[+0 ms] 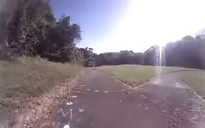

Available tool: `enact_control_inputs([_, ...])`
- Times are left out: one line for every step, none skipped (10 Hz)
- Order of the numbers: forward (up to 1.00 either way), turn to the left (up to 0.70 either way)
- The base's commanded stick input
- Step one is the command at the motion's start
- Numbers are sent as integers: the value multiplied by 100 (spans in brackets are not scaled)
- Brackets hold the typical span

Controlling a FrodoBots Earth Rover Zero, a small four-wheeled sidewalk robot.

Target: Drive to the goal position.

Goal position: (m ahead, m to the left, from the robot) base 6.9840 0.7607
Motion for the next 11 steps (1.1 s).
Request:
enact_control_inputs([100,0])
enact_control_inputs([100,0])
enact_control_inputs([100,0])
enact_control_inputs([100,0])
enact_control_inputs([100,0])
enact_control_inputs([100,1])
enact_control_inputs([100,19])
enact_control_inputs([100,36])
enact_control_inputs([100,27])
enact_control_inputs([100,9])
enact_control_inputs([100,0])
